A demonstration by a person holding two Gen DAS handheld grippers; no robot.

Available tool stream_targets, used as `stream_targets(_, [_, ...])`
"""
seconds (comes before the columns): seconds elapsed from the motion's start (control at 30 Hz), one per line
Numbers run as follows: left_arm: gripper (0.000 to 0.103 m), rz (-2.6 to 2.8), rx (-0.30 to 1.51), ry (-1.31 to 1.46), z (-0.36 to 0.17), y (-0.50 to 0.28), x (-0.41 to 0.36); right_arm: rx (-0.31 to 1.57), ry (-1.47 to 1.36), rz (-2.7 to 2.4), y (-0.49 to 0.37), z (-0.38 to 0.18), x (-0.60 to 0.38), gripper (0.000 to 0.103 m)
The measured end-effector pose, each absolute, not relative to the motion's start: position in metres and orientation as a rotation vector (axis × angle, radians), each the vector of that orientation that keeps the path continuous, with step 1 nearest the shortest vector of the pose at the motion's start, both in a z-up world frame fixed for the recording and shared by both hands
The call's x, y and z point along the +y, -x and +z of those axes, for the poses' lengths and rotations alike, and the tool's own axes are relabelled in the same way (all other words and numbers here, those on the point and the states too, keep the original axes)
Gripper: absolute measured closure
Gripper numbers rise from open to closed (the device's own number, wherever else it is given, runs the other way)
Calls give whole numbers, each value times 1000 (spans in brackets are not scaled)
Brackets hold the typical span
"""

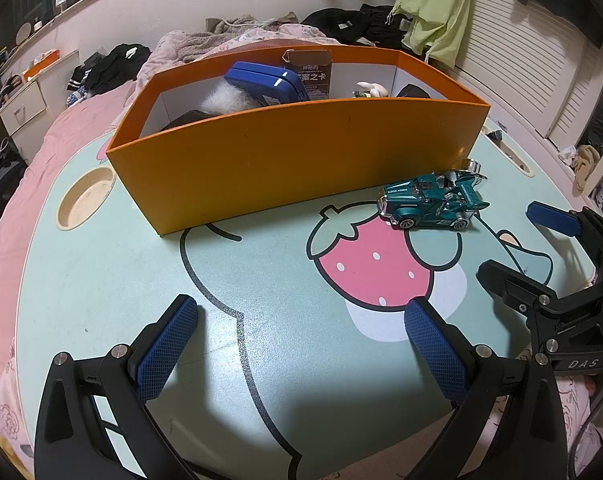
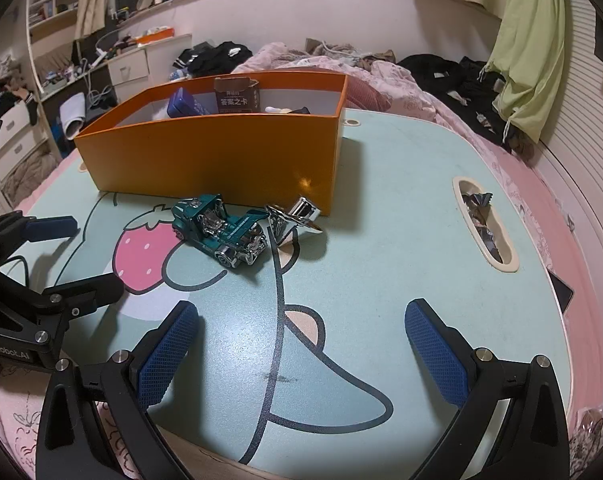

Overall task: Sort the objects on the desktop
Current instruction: 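Pull both grippers back from the box toward the teal toy car, then grasp the silver metal cap with the right gripper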

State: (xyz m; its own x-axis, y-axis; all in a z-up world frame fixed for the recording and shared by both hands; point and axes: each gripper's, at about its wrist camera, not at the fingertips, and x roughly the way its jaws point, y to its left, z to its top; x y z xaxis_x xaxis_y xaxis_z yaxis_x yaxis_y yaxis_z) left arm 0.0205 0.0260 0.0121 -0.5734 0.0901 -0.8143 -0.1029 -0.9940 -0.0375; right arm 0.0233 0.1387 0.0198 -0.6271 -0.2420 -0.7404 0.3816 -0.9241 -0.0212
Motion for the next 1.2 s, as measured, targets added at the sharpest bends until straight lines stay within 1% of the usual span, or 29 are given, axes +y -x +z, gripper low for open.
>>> stream_targets(0.33, [0,2694,21,1393,12,-21,26,242,-1119,-2549,-23,21,139,0])
stream_targets(0.53, [0,2694,20,1392,12,-21,27,96,-1087,-2545,-22,30,150,0])
stream_targets(0.6, [0,2694,20,1392,12,-21,27,48,-1075,-2547,-22,33,155,2])
stream_targets(0.67, [0,2694,20,1392,12,-20,27,3,-1053,-2562,-20,37,160,8])
stream_targets(0.7, [0,2694,20,1392,12,-21,27,-26,-1040,-2579,-18,40,162,10])
stream_targets(0.77, [0,2694,20,1392,12,-21,27,-68,-1046,-2587,-13,42,164,18])
stream_targets(0.9, [0,2694,20,1392,12,-21,27,-149,-1063,-2560,2,46,164,27])
stream_targets(0.97, [0,2694,20,1392,12,-21,27,-156,-1060,-2557,6,47,165,32])
stream_targets(1.1, [0,2694,20,1392,12,-21,27,-116,-1076,-2558,19,50,152,33])
stream_targets(1.13, [0,2694,20,1392,12,-21,27,-103,-1094,-2552,22,48,149,39])
stream_targets(1.2, [0,2694,21,1392,12,-21,27,-93,-1117,-2527,26,46,143,42])
